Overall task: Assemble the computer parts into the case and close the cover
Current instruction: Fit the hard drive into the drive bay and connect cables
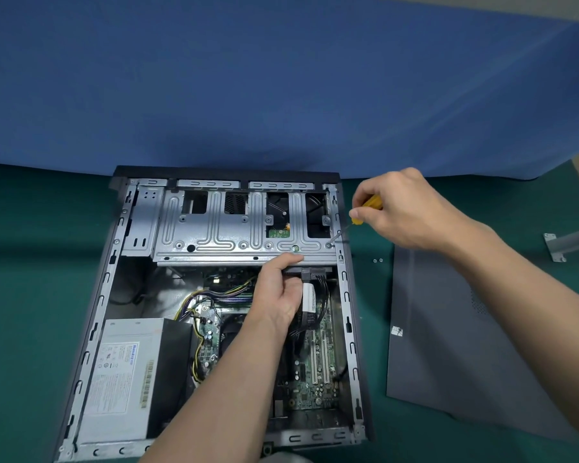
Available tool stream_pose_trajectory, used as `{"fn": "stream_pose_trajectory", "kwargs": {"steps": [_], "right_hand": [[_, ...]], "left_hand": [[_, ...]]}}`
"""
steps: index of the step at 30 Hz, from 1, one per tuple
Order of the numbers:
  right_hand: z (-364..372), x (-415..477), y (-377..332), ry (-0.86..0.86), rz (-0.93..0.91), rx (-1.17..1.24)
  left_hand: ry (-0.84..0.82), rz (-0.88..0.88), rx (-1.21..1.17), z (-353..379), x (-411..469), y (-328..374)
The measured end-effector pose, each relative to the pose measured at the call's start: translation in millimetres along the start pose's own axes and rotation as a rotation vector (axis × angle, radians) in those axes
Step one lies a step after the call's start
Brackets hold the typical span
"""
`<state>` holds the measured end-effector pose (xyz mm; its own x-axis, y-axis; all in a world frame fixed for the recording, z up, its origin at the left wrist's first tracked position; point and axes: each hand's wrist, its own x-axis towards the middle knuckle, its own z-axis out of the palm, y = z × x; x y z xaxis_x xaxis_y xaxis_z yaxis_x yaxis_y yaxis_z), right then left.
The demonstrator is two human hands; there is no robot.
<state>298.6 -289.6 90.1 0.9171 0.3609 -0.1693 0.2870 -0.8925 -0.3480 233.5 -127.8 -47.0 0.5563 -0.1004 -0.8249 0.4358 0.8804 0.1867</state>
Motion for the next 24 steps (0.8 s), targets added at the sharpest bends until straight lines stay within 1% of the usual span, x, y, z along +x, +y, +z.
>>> {"fn": "stream_pose_trajectory", "kwargs": {"steps": [11, 15, 18, 21, 22, 24], "right_hand": [[0, 4, -1, -0.053, -0.001, -0.022], [-4, 7, -11, -0.109, -0.069, -0.089], [-3, 8, -21, -0.155, -0.146, -0.174], [-5, 9, -28, -0.248, -0.142, -0.151], [-5, 11, -30, -0.246, -0.137, -0.148], [-5, 16, -34, -0.155, -0.118, -0.155]], "left_hand": [[0.019, -0.006, 0.005, 1, -2, 1], [-0.040, -0.009, 0.004, 0, -1, 0], [-0.028, 0.032, 0.039, 1, 0, 0], [-0.017, 0.040, 0.039, 1, 0, -1], [-0.013, 0.040, 0.039, 1, 0, -1], [-0.008, 0.029, 0.032, 1, 0, -1]]}}
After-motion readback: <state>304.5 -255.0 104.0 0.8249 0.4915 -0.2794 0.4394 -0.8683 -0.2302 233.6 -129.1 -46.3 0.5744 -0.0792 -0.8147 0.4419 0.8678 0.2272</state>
